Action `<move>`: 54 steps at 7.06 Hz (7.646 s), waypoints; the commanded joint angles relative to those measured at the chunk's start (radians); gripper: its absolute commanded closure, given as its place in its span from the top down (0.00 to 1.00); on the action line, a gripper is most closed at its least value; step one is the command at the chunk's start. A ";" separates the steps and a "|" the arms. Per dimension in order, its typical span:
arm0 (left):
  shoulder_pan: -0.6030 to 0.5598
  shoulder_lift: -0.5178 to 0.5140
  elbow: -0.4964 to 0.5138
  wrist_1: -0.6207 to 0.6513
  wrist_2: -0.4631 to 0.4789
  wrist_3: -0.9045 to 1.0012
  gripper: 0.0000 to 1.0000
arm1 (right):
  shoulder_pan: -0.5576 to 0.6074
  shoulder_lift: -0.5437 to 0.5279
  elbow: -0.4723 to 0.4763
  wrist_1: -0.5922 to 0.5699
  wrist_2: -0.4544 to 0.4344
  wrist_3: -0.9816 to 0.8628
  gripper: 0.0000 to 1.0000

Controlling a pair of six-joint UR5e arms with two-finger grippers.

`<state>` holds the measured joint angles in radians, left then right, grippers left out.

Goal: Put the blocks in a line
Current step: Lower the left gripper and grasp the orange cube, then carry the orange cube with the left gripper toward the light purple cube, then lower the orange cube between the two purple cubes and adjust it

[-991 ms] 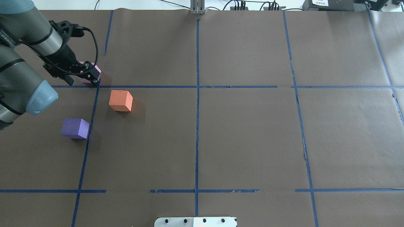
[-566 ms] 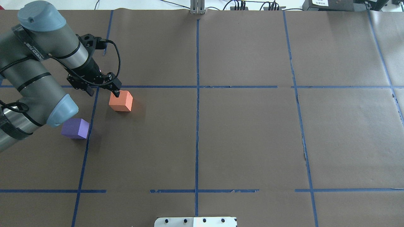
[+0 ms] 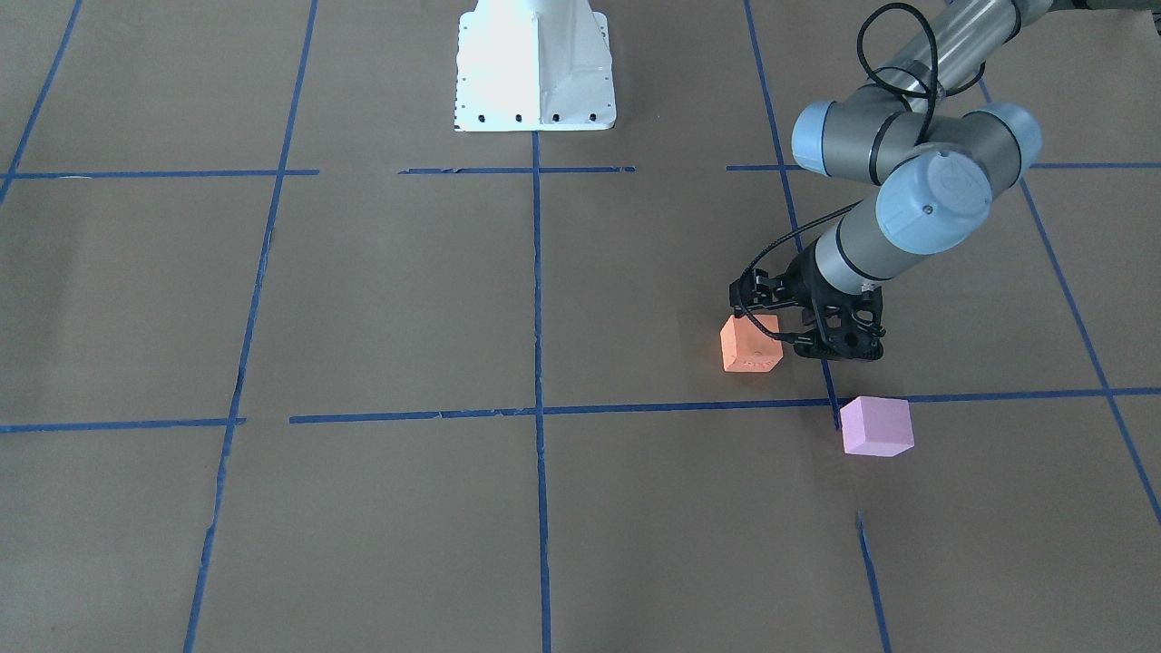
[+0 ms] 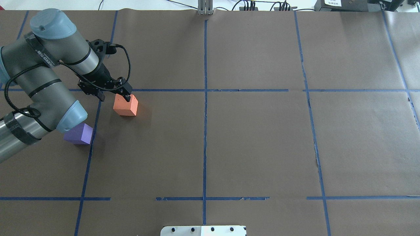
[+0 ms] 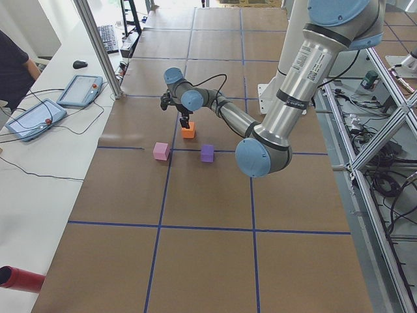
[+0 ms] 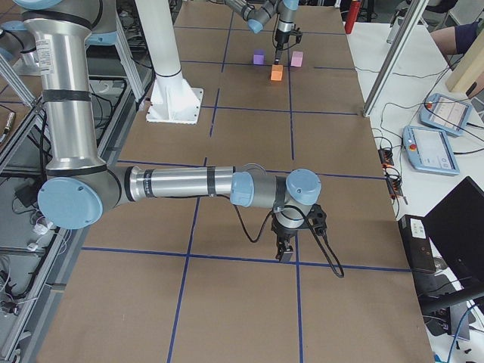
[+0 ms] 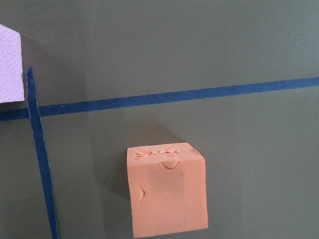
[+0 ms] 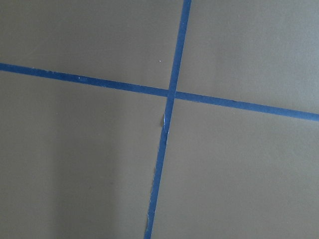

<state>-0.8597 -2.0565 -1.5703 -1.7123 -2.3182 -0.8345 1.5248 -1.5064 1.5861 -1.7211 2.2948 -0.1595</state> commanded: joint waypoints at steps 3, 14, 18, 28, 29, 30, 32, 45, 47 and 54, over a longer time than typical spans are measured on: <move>0.025 -0.025 0.059 -0.035 0.003 -0.084 1.00 | 0.000 0.000 0.000 0.000 0.000 0.000 1.00; 0.045 -0.056 0.134 -0.059 0.071 -0.086 0.90 | 0.000 0.000 0.000 0.000 0.000 0.000 1.00; 0.056 -0.057 0.139 -0.072 0.071 -0.084 0.54 | 0.000 0.000 0.000 0.000 0.000 0.000 1.00; -0.111 0.125 -0.011 0.019 0.080 0.172 0.17 | 0.000 0.000 0.000 0.000 0.000 0.000 1.00; -0.111 0.127 0.007 0.019 0.079 0.172 0.17 | 0.000 0.000 0.000 0.000 0.000 0.000 1.00; -0.107 0.127 0.028 0.014 0.076 0.172 0.18 | 0.000 0.000 0.000 0.000 0.000 0.000 1.00; -0.104 0.118 0.059 0.008 0.074 0.170 0.18 | 0.000 0.000 0.000 0.000 0.000 0.000 1.00; -0.099 0.111 0.130 -0.052 -0.017 0.169 0.35 | 0.000 0.000 0.000 0.000 0.000 0.000 1.00; -0.099 0.111 0.136 -0.061 -0.030 0.169 0.47 | 0.000 0.000 0.000 0.000 0.000 0.000 1.00; -0.111 0.122 0.119 -0.066 -0.053 0.164 1.00 | 0.000 0.000 0.000 0.000 0.000 0.000 1.00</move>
<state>-0.9640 -1.9362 -1.4421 -1.7794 -2.3710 -0.6675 1.5248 -1.5064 1.5861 -1.7211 2.2948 -0.1595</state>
